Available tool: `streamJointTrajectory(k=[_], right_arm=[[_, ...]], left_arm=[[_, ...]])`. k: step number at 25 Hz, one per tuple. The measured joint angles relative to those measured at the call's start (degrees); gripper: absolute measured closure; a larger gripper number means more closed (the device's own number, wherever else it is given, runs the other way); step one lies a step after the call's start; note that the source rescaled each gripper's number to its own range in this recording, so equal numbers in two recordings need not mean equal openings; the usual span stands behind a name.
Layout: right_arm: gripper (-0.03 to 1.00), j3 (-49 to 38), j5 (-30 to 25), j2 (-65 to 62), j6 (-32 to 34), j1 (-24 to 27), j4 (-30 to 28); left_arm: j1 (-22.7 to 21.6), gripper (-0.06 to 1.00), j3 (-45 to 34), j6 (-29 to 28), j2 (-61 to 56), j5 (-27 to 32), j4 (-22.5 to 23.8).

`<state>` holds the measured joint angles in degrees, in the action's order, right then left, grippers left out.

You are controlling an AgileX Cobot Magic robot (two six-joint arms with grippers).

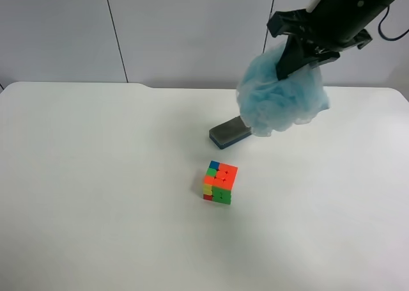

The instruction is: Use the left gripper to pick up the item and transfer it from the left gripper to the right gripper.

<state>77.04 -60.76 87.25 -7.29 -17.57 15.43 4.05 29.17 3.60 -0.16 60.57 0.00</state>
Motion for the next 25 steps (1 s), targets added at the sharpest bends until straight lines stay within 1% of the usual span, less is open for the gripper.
streamJointTrajectory(k=[2, 5, 9, 12, 14, 16, 20, 25], right_arm=[[0.96, 0.0, -2.0, 0.0, 1.4, 0.7, -4.3], [0.96, 0.0, -4.4, 0.0, 2.5, 2.8, -9.2], [0.97, 0.0, -5.4, 0.1, 2.6, 7.1, -12.9], [0.97, 0.0, -6.3, 1.8, 2.6, 10.4, -14.7], [0.97, 0.0, -6.2, 3.7, 2.6, 11.7, -15.0], [0.97, 0.0, -5.2, 5.7, 2.6, 11.8, -14.9], [0.97, 0.0, -3.2, 9.9, 2.6, 11.8, -13.6], [0.97, 0.0, -2.5, 14.9, 2.3, 11.8, -11.1]], left_arm=[[-1.6, -0.06, 0.0, 0.0, 0.0, 0.0, 0.0], [-3.6, -0.06, 0.0, 0.0, 0.0, 0.0, 0.0], [-5.1, -0.06, 0.0, 0.0, 0.0, 0.0, 0.0], [-5.2, -0.06, 0.0, 0.0, 0.0, 0.0, 0.0], [-5.2, -0.06, 0.0, 0.0, 0.0, 0.0, 0.0], [-5.2, -0.06, 0.0, 0.0, 0.0, 0.0, 0.0], [-5.2, -0.06, 0.0, 0.0, 0.0, 0.0, 0.0], [-5.2, -0.06, 0.0, 0.0, 0.0, 0.0, 0.0]])
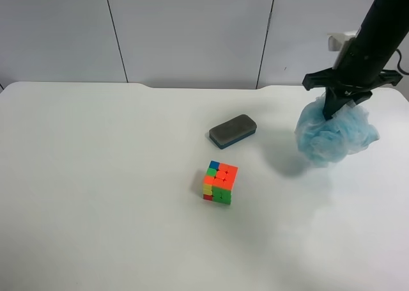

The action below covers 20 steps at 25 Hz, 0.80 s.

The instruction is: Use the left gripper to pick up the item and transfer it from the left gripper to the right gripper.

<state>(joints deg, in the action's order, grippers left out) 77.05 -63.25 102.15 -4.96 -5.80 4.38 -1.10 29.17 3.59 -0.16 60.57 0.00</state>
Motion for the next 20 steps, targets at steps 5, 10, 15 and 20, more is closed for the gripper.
streamJointTrajectory(k=[5, 10, 15, 20], right_arm=[[0.97, 0.0, 0.3, 4.4, -0.4, -2.4, 0.8], [0.97, 0.0, 0.5, 8.0, -0.4, -6.0, 0.0], [0.94, 0.0, 0.8, 8.6, 0.6, -6.7, -1.1], [0.27, 0.0, 0.6, 8.6, 0.7, -6.7, -1.0]], left_arm=[[0.0, -0.06, 0.0, 0.0, 0.0, 0.0, 0.0], [0.0, -0.06, 0.0, -0.1, 0.0, 0.0, 0.0], [0.0, -0.06, 0.0, -0.1, 0.0, 0.0, 0.0], [0.0, -0.06, 0.0, 0.0, 0.0, 0.0, 0.0]])
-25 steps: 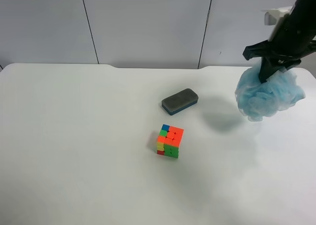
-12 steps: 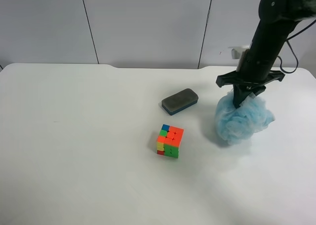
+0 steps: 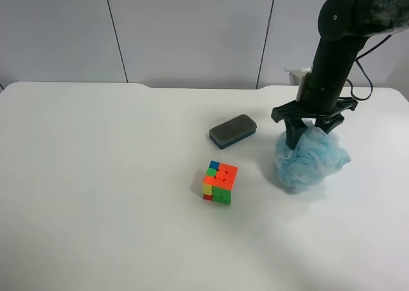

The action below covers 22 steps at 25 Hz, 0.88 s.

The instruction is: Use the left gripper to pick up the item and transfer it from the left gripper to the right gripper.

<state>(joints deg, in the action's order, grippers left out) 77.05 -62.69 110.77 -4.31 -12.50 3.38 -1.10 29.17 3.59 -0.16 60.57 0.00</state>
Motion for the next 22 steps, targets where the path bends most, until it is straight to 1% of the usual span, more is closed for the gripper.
streamJointTrajectory(k=[1, 2, 3, 5, 11, 18, 22], right_arm=[[0.16, 0.0, -0.1, 0.0, 0.0, 0.0, 0.0], [0.08, 0.0, -0.1, 0.0, 0.0, 0.0, 0.0], [0.04, 0.0, -0.1, 0.0, 0.0, 0.0, 0.0], [-0.01, 0.0, -0.3, 0.0, 0.0, 0.0, 0.0], [-0.03, 0.0, -1.5, -1.9, 0.0, 0.0, -0.4], [-0.03, 0.0, -3.7, -11.6, 2.7, 0.0, -5.5], [-0.03, 0.0, -5.4, -18.5, 3.9, 0.0, -6.7]], left_arm=[[0.0, -0.06, 0.0, 0.0, 0.0, 0.0, 0.0], [0.0, -0.06, 0.0, 0.0, 0.0, 0.0, 0.0], [0.0, -0.06, 0.0, 0.0, 0.0, 0.0, 0.0], [0.0, -0.06, 0.0, 0.0, 0.0, 0.0, 0.0], [0.0, -0.06, 0.0, -0.1, 0.0, 0.0, 0.0], [0.0, -0.06, 0.0, -0.1, 0.0, 0.0, 0.0], [0.0, -0.06, 0.0, -0.1, 0.0, 0.0, 0.0]])
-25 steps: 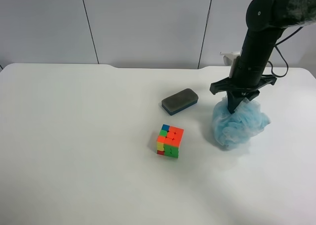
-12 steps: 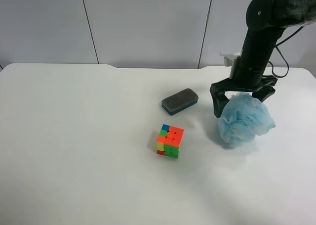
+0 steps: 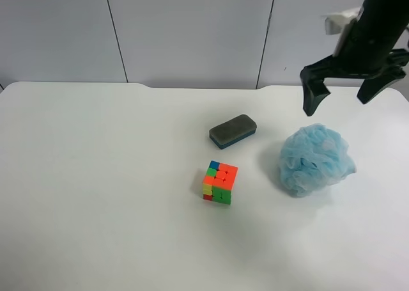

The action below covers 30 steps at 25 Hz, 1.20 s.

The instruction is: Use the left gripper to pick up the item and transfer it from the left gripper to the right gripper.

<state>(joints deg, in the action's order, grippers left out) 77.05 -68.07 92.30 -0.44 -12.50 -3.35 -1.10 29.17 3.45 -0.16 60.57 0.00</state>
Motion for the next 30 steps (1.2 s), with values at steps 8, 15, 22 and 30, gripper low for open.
streamJointTrajectory(k=[8, 15, 22, 30], right_arm=[[-0.03, 0.0, -1.2, -14.9, 0.1, 0.0, -0.1], [-0.03, -3.0, -1.3, -28.1, 0.1, 0.0, -0.1], [-0.03, -20.6, -1.4, -46.0, 0.1, 0.0, 0.2], [-0.03, -33.9, -1.8, -69.3, 0.1, 0.0, 2.4]], left_arm=[[0.0, -0.06, 0.0, 0.0, 0.0, 0.0, 0.0], [0.0, -0.06, 0.0, 0.0, 0.0, 0.0, 0.0], [0.0, -0.06, 0.0, 0.0, 0.0, 0.0, 0.0], [0.0, -0.06, 0.0, 0.0, 0.0, -0.1, 0.0]])
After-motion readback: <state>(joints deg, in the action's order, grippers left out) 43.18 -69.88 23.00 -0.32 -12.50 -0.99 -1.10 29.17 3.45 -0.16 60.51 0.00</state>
